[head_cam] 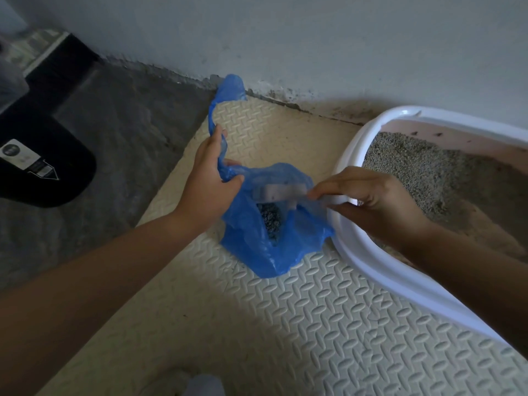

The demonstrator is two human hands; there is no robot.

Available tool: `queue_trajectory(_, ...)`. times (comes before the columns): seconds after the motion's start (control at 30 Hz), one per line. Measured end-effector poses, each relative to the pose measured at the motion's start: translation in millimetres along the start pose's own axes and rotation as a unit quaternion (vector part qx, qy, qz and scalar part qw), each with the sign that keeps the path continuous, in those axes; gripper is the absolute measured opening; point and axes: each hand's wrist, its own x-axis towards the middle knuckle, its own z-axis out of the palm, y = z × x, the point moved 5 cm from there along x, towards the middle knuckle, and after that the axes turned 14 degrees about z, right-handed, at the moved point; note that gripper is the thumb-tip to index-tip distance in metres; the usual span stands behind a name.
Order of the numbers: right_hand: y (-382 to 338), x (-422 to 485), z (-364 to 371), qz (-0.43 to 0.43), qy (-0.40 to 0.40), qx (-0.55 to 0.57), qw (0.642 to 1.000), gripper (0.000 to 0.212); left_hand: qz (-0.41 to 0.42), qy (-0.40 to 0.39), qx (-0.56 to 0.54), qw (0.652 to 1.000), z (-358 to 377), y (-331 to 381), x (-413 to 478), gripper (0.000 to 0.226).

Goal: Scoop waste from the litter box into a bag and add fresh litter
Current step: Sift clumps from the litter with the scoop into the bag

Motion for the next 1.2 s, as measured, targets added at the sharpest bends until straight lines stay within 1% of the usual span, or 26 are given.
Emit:
queue_trajectory(0.3,1.0,3.1,-6.2,0.025,0.012,0.016,0.999,0.016,0.008,-0.004,0.0,1.0,3.2,-1.5,1.9,0.079)
queue_trajectory(0.4,0.9,2.3,-4.9,0.025,0.003,0.01,1.0,0.017,0.003,-0.007,-0.005,1.0,4.4,-2.2,1.8,0.08)
queue_trajectory(0.5,4.7,0.1,-10.6,0.069,0.02,0.047,0.996,0.019,0.0,-0.009,-0.002,1.0,5.2,-3.0,1.7,0.08)
queue_trajectory(0.6,7.4,-5.8,-14.2,0.104,0.019,0.064,0.992,0.023,-0.005,-0.009,-0.001,1.0,6.4,-2.7,1.8,0.08)
queue_trajectory(0.67,10.8,-14.4,-15.2,0.148,0.037,0.109,0.982,0.025,-0.002,-0.015,0.001,1.0,9.6,-1.1,1.3,0.08)
queue_trajectory(0.73,17.2,-26.8,-15.8,0.207,0.071,0.182,0.959,0.024,-0.002,-0.026,0.002,1.0,15.7,2.2,-0.6,0.08)
queue_trajectory(0.83,28.9,-46.5,-18.5,0.284,0.121,0.278,0.909,0.024,-0.001,-0.047,-0.001,0.999,28.4,10.7,-2.8,0.08)
queue_trajectory(0.97,45.3,-69.6,-33.2,0.356,0.179,0.364,0.842,0.027,0.002,-0.067,0.006,0.998,44.8,23.9,-2.5,0.079)
queue_trajectory(1.13,68.9,-101.1,-62.5,0.402,0.248,0.438,0.765,0.023,0.03,-0.103,0.0,0.994,74.5,37.8,-5.8,0.079)
queue_trajectory(1.2,78.2,-117.1,-79.5,0.419,0.286,0.451,0.735,0.027,0.044,-0.124,-0.001,0.991,88.4,41.5,-7.3,0.08)
